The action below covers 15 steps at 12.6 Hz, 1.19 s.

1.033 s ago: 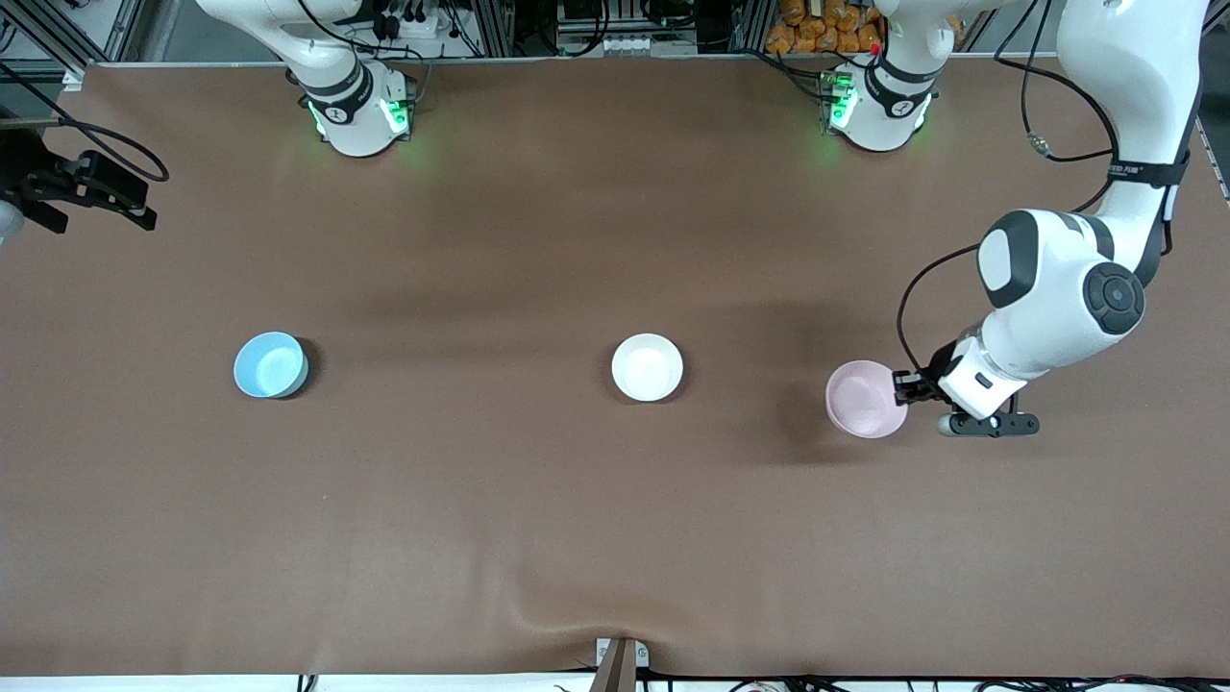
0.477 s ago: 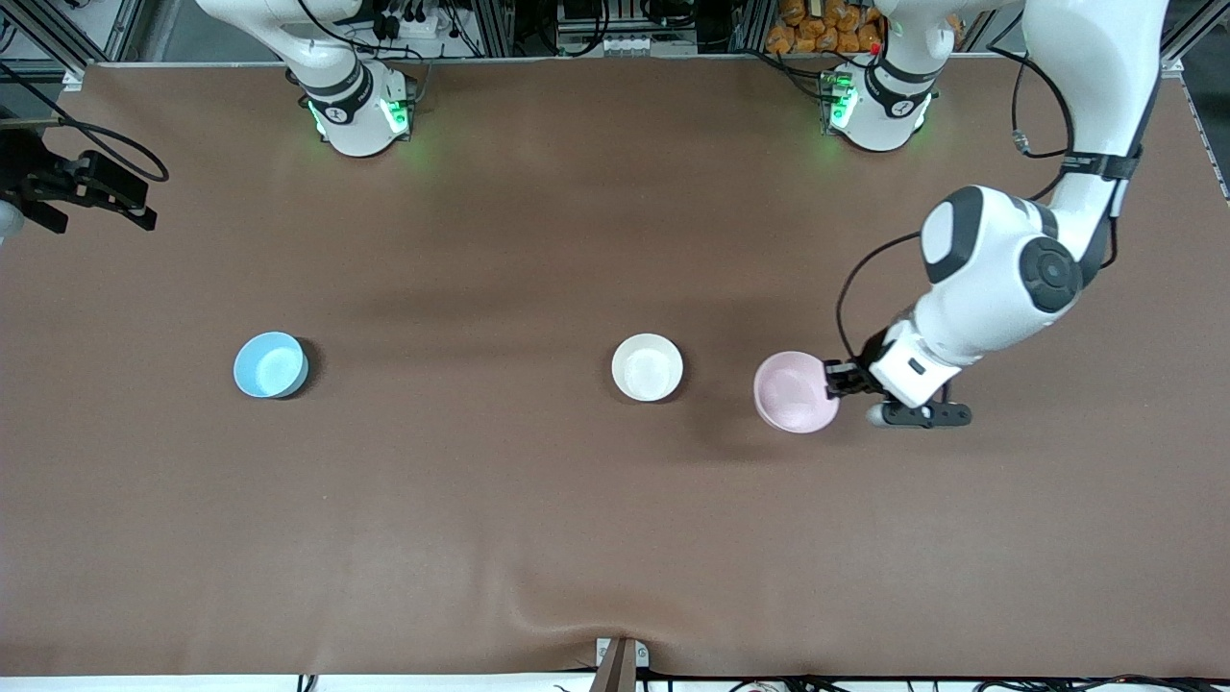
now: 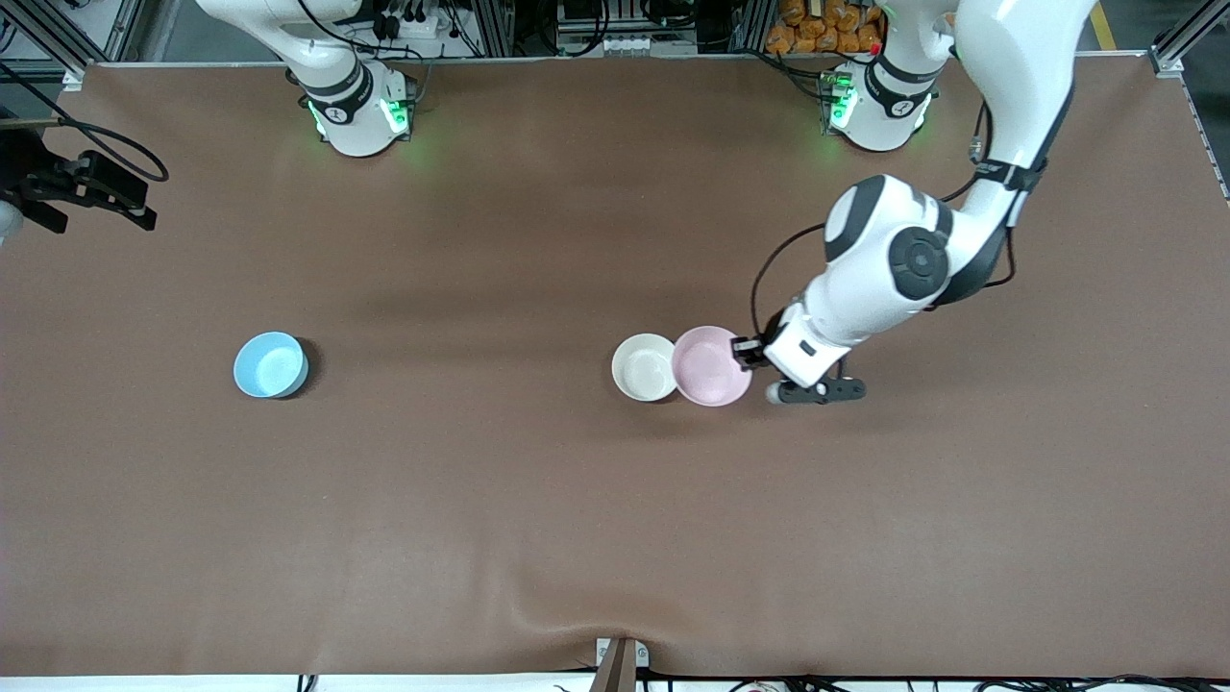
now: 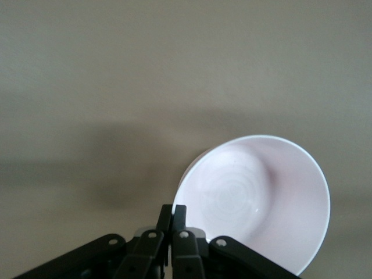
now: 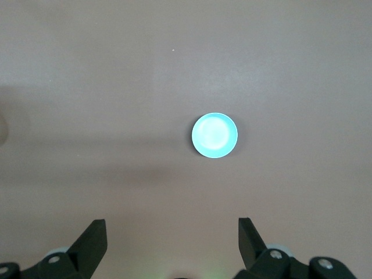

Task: Stack pink and blue bowls on white bowl
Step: 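Carry the pink bowl with the left gripper onto the white bowl, then open the left gripper and release the pink bowl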

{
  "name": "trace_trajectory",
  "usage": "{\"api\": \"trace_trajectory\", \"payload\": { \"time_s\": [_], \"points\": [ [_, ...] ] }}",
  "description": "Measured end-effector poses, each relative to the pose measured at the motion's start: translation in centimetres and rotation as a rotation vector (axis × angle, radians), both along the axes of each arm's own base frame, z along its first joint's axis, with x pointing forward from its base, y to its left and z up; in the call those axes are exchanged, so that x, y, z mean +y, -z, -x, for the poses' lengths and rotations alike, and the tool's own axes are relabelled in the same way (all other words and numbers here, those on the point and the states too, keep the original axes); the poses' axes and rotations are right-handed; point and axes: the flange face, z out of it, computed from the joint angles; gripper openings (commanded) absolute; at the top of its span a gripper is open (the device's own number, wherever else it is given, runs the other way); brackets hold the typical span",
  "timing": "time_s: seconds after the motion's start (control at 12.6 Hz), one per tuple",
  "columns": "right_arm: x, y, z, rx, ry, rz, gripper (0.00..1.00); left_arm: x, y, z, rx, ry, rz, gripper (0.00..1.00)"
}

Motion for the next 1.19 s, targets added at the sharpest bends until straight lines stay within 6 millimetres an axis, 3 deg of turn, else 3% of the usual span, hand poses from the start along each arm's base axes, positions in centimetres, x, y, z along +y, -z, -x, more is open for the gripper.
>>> {"api": "trace_trajectory", "payload": {
  "time_s": [0.16, 0.4, 0.87, 1.19],
  "points": [
    [0.0, 0.0, 0.0, 0.0, 0.0, 0.0, 1.0, -2.3, 1.1, 1.3, 0.03, 0.004, -0.003, 0.0],
    [0.0, 0.0, 0.0, 0.0, 0.0, 0.0, 1.0, -3.9, 3.3, 2.3, 0.067, 0.027, -0.009, 0.0],
    [0.0, 0.0, 0.0, 0.0, 0.001, 0.0, 1.0, -6.0, 6.5, 2.4, 0.089, 0.044, 0.002, 0.0],
    [0.0, 0.0, 0.0, 0.0, 0.001, 0.0, 1.0, -6.1, 8.0, 1.7, 0.056, 0.045, 0.005, 0.0]
  ]
}}
